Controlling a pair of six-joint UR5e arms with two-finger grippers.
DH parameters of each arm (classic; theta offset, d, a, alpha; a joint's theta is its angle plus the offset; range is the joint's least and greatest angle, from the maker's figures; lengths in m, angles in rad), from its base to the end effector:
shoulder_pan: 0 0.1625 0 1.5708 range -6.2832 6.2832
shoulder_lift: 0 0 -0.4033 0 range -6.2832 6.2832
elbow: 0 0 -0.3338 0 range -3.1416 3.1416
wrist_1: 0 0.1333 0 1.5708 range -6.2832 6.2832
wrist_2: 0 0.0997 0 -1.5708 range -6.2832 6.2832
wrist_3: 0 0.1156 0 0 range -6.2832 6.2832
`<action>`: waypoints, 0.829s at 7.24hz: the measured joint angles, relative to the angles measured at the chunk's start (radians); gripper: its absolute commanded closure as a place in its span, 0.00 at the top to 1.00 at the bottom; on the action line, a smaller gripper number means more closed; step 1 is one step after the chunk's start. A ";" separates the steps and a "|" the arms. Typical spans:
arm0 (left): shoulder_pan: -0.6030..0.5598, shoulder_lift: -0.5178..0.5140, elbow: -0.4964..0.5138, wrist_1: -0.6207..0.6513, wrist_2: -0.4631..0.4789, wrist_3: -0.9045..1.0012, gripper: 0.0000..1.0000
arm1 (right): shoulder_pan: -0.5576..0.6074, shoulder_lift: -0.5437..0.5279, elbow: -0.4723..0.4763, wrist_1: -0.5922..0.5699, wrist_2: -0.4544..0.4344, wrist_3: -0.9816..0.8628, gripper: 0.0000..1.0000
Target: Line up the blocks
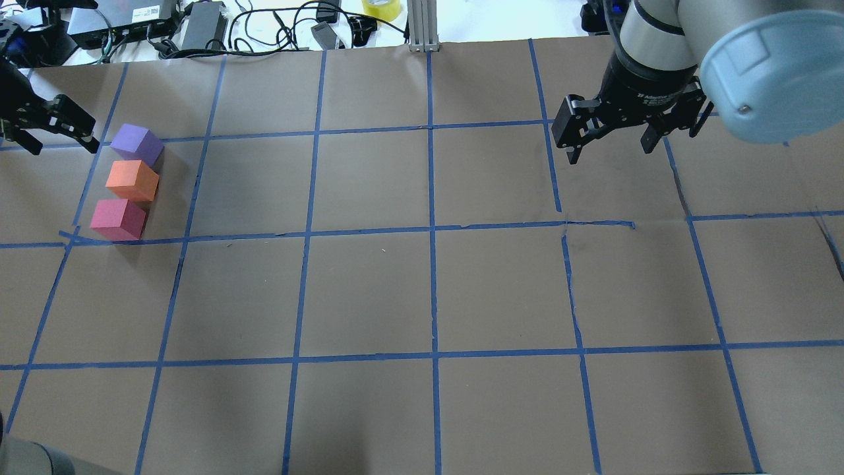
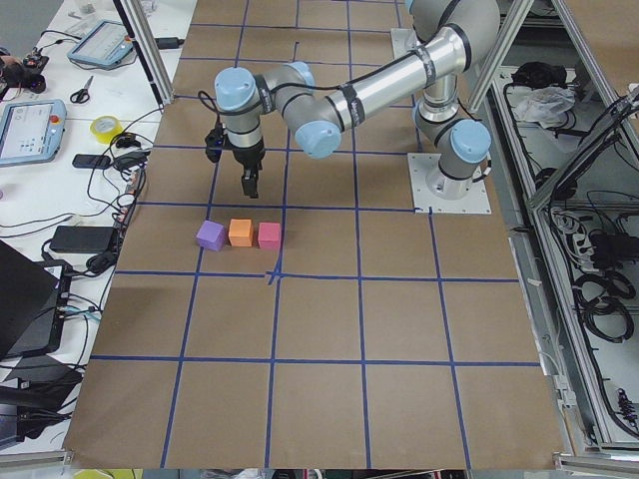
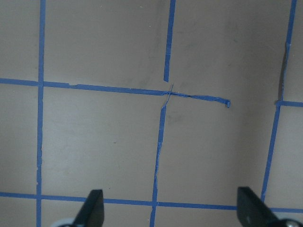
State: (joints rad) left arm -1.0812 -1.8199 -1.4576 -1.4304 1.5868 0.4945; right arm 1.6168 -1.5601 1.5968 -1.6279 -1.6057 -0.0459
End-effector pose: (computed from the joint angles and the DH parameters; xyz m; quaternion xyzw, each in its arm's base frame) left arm 0.1334 -0.5299 0.3930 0.0024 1.0000 0.0018 0.0081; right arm 0.1494 -0.4335 0.4401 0.0457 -0.9987 0.0102 0.0175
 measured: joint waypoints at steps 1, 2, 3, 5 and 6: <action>-0.001 0.043 -0.005 -0.031 0.002 -0.008 1.00 | 0.000 0.000 0.000 0.001 0.002 0.000 1.00; -0.002 0.068 -0.011 -0.046 0.003 -0.013 1.00 | -0.001 -0.001 -0.001 0.003 0.005 0.000 1.00; -0.003 0.081 -0.019 -0.056 0.001 -0.018 1.00 | -0.003 -0.003 -0.001 0.007 0.011 -0.003 1.00; -0.045 0.084 -0.031 -0.064 -0.004 -0.091 1.00 | -0.014 -0.011 -0.002 0.020 0.016 -0.029 1.00; -0.112 0.086 -0.030 -0.064 -0.003 -0.197 1.00 | -0.023 -0.022 -0.002 0.045 0.016 -0.042 1.00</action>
State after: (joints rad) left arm -1.1933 -1.7336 -1.4879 -1.4946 1.5838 0.2977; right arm 1.5942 -1.5818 1.5944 -1.5826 -1.5895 -0.0883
